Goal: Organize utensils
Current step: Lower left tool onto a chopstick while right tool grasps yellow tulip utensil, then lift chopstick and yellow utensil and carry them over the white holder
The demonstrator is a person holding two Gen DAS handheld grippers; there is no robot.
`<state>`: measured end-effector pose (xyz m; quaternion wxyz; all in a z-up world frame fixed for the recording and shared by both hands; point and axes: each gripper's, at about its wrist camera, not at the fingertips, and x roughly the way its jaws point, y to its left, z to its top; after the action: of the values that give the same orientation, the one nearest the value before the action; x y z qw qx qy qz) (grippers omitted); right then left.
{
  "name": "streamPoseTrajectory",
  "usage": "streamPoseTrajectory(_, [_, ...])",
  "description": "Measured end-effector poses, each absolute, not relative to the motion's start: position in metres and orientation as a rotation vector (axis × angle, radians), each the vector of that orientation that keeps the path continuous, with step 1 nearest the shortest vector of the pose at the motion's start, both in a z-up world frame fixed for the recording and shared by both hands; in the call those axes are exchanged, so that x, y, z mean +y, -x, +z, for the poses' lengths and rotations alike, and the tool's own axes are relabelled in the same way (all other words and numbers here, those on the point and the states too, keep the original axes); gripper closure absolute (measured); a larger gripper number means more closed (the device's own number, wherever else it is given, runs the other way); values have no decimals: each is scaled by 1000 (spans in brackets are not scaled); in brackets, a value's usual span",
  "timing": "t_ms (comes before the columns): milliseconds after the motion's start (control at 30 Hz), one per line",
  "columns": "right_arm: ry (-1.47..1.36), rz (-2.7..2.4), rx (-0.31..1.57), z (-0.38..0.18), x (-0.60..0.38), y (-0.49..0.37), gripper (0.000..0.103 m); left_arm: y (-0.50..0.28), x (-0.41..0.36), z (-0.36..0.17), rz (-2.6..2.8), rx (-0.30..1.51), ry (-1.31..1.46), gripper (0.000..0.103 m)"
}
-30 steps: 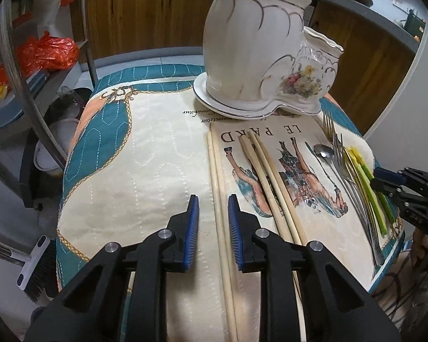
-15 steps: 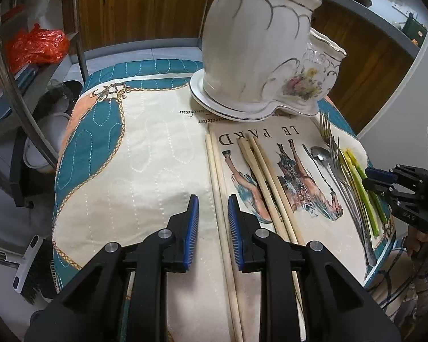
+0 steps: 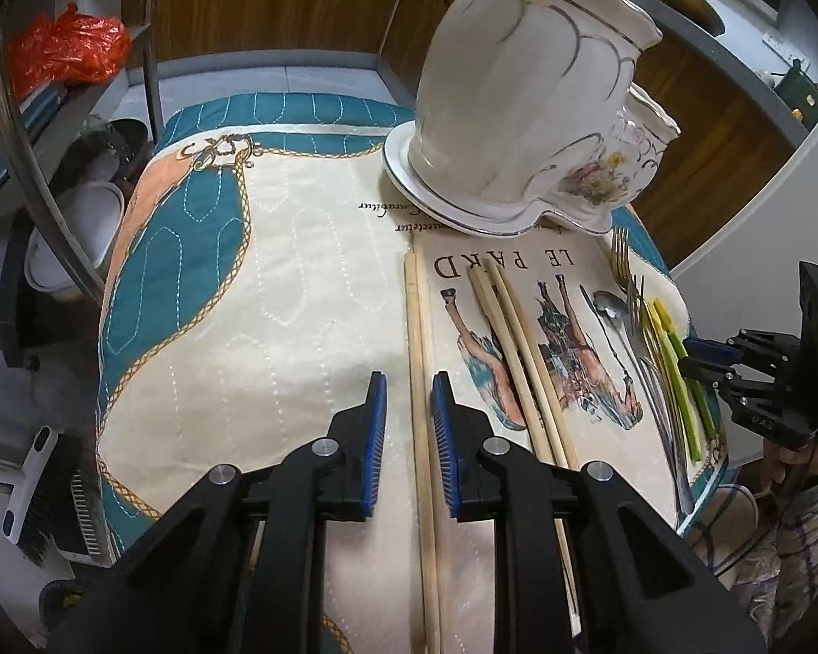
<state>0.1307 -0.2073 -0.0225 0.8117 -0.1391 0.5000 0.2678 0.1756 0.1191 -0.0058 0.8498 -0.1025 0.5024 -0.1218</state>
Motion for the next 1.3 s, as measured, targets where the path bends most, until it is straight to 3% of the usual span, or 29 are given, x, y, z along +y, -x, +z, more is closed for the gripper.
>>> streamPoseTrajectory(467, [352,575,1181,-20,-193,-149,80,-197,97,-4,-248,1163,-31,87])
streamPoseTrajectory(667, [406,534,1273,-20,-180,-163,80,-206,78,-6,-247,1265,-207,88])
streamPoseTrajectory(933, [435,515,1395,-23,-162,-188,80,-227,79,-8,-268,1420,-215,89])
streamPoseTrajectory(1067, [429,522,1406,-22,-156,-192,91,-223,79,-10,-294,1480,-271,92])
streamPoseTrajectory(1167, [379,544,1393,-19,-159,-190,92,-213,80,-9,-308,1479,-276,98])
streamPoseTrajectory(1300, [317,556,1364,-12,-171,-188,92,-203,96,-8,-315,1425,-206,99])
